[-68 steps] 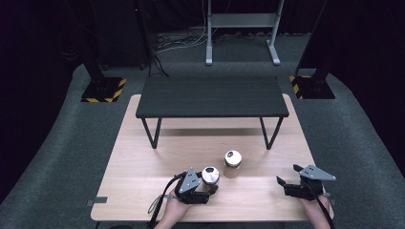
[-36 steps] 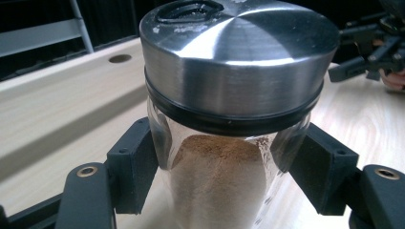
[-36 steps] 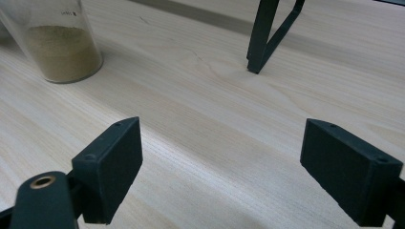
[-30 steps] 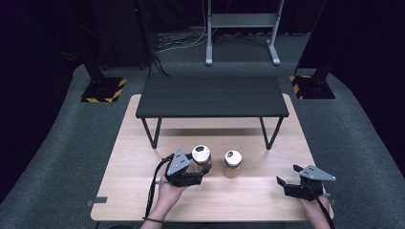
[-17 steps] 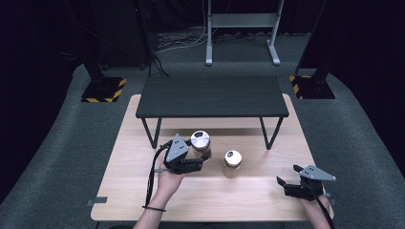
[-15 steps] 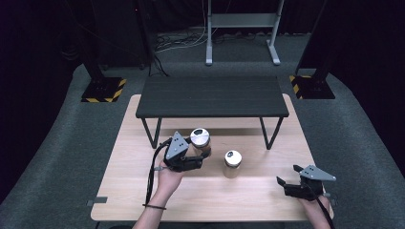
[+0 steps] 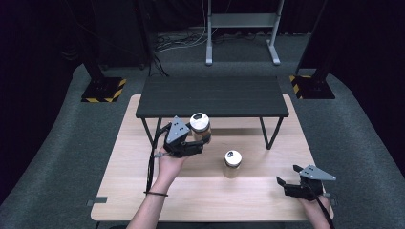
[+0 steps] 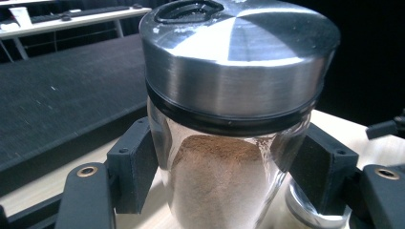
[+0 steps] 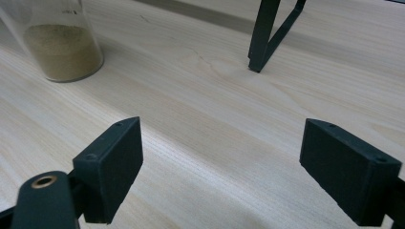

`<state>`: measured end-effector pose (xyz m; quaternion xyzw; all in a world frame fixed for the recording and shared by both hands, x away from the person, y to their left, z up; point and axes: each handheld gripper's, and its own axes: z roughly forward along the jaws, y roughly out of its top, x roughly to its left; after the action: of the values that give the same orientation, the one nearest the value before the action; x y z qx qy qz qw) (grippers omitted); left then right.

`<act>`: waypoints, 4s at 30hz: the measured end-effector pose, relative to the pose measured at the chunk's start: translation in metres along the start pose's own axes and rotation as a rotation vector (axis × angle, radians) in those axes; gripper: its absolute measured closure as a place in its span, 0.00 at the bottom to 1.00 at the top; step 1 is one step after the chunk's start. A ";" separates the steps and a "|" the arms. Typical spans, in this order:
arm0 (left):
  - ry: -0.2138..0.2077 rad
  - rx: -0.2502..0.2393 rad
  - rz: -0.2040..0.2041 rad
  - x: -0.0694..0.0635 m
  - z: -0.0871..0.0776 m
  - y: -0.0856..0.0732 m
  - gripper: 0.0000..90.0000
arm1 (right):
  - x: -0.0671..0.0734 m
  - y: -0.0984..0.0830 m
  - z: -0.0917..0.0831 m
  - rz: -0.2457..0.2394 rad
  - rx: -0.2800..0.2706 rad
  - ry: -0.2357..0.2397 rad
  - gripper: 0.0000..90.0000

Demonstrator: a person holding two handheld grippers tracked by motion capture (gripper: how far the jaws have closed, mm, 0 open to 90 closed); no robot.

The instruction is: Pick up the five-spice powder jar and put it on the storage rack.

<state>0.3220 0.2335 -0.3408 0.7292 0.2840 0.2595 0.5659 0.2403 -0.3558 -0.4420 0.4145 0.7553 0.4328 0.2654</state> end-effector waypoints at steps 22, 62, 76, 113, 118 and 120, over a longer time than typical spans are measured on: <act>0.017 -0.026 -0.009 0.019 0.001 0.036 0.34 | -0.001 0.000 0.000 0.001 -0.002 0.001 0.15; 0.123 0.058 -0.086 0.040 0.056 0.075 0.33 | -0.002 0.000 -0.001 0.002 -0.004 0.006 0.15; 0.053 0.081 -0.037 0.038 0.023 0.060 0.12 | 0.000 0.000 0.000 0.000 0.000 0.004 0.15; -0.010 0.125 -0.012 0.013 -0.055 -0.085 0.10 | 0.002 0.001 0.003 0.008 0.011 -0.007 0.15; -0.006 0.154 0.000 0.013 -0.065 -0.097 0.10 | 0.002 0.001 0.003 0.006 0.012 -0.006 0.15; 0.000 0.166 0.011 0.011 -0.070 -0.101 0.10 | 0.002 0.000 0.003 0.009 0.011 -0.007 0.15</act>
<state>0.2686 0.3085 -0.4223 0.7753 0.3006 0.2382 0.5018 0.2413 -0.3526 -0.4431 0.4207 0.7548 0.4285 0.2640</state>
